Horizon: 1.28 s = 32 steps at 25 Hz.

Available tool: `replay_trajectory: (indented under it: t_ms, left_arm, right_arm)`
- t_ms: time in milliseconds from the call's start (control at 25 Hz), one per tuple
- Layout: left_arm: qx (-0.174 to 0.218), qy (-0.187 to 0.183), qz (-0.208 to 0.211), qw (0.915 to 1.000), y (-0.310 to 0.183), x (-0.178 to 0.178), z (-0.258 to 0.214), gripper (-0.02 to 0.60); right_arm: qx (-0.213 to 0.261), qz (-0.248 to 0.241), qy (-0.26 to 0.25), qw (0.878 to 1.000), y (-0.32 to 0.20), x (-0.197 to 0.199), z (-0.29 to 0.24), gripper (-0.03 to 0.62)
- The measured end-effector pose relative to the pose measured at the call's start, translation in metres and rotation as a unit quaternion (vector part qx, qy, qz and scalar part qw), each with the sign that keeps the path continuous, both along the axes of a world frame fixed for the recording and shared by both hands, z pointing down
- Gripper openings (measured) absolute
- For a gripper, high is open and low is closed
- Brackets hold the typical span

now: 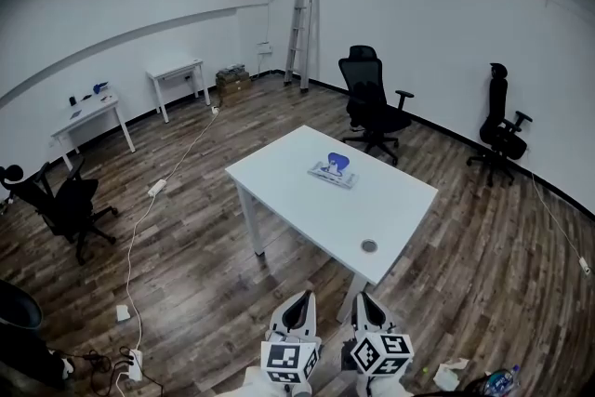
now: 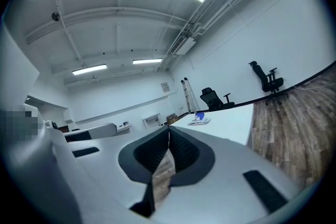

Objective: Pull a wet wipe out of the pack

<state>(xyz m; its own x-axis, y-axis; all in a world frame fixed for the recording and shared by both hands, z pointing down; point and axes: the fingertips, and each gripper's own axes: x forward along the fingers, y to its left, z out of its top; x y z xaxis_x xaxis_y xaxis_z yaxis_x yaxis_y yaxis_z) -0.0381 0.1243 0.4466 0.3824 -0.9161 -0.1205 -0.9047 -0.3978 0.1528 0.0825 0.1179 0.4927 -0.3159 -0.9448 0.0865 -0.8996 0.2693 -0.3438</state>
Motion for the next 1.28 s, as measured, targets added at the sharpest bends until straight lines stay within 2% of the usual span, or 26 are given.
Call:
replay_trajectory:
  t_ms: [440, 760, 1280]
  left_arm:
    - [0.002, -0.002, 0.015, 0.9999, -0.072, -0.015, 0.003, -0.003]
    - [-0.009, 0.005, 0.02, 0.9997, -0.1, -0.02, 0.011, -0.005]
    - [-0.013, 0.0, -0.003, 0.9999, -0.164, -0.03, 0.023, -0.003]
  right_arm:
    - [-0.01, 0.017, -0.005, 1.0, -0.067, -0.012, 0.007, 0.009]
    - [-0.031, 0.027, 0.003, 0.999, -0.092, -0.012, 0.018, 0.009]
    - [-0.02, 0.012, -0.001, 1.0, -0.166, -0.018, 0.02, 0.009]
